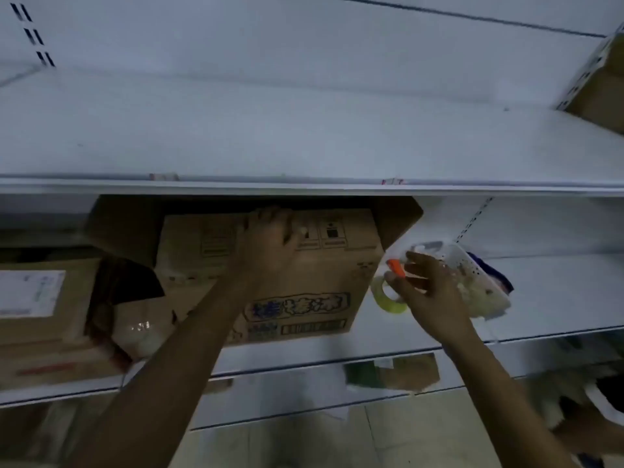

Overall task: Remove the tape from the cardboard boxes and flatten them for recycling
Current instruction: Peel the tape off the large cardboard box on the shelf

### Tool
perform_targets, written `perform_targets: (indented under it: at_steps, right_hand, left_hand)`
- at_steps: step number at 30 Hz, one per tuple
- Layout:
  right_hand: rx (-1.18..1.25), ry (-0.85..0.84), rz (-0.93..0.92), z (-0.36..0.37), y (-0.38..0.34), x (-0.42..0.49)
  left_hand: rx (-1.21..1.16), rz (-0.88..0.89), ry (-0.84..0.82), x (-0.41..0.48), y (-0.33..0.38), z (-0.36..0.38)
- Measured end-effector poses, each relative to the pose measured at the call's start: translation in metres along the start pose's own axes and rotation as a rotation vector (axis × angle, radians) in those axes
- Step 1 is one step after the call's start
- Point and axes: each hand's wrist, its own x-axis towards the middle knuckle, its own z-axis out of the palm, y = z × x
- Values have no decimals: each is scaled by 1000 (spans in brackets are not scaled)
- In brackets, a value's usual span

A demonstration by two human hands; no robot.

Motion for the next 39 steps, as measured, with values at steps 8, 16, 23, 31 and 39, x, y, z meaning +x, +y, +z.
perform_targets:
  at_steps: [8,16,23,31,39]
  right_hand:
    - [390,-147,146,-20,10,75]
    - [527,-263,132,-44,48,102]
    - [550,-253,-102,-63,76,59]
    - [591,-249,-343,-89,93,14]
    - [531,-409,-603,-92,78,-44]
  left_hand:
    - [-15,-173,99,8,30,-2]
    - [538,-7,204,-48,114,-33]
    - [477,-28,432,-136,156,-1]
    - [530,-19,493,-171,196,-10]
    - [470,-85,585,-213,205,-45]
